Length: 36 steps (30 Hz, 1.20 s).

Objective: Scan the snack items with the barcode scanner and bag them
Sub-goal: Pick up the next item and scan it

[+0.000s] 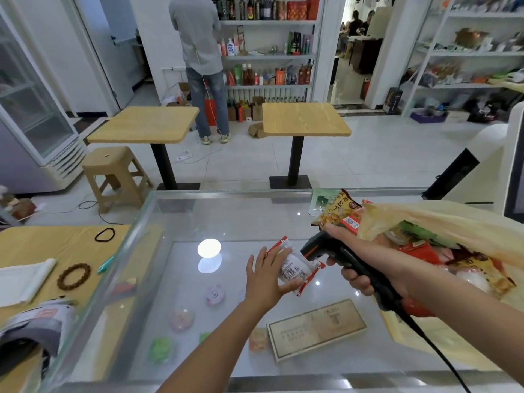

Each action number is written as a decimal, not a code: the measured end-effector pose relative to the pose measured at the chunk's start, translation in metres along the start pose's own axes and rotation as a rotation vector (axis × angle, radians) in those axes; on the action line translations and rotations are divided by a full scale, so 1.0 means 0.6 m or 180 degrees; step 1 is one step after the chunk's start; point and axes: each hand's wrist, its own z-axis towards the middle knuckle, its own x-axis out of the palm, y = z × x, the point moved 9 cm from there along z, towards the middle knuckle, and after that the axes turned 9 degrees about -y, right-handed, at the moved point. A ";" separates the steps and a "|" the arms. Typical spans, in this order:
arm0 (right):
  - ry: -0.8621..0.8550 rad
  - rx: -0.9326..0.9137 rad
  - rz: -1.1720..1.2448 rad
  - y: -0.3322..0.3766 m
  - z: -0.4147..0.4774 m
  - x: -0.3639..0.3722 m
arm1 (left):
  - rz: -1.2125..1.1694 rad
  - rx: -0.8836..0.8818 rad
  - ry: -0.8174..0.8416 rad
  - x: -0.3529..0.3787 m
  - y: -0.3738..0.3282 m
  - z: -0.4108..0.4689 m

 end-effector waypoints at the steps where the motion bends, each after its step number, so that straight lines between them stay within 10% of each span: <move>1: 0.0013 0.0025 -0.0058 0.002 -0.002 0.002 | -0.0045 -0.0016 0.0030 0.002 0.001 0.001; 36: 0.0095 0.0136 -0.0660 0.029 -0.031 0.020 | -0.0403 -0.0123 -0.0232 0.000 -0.001 0.011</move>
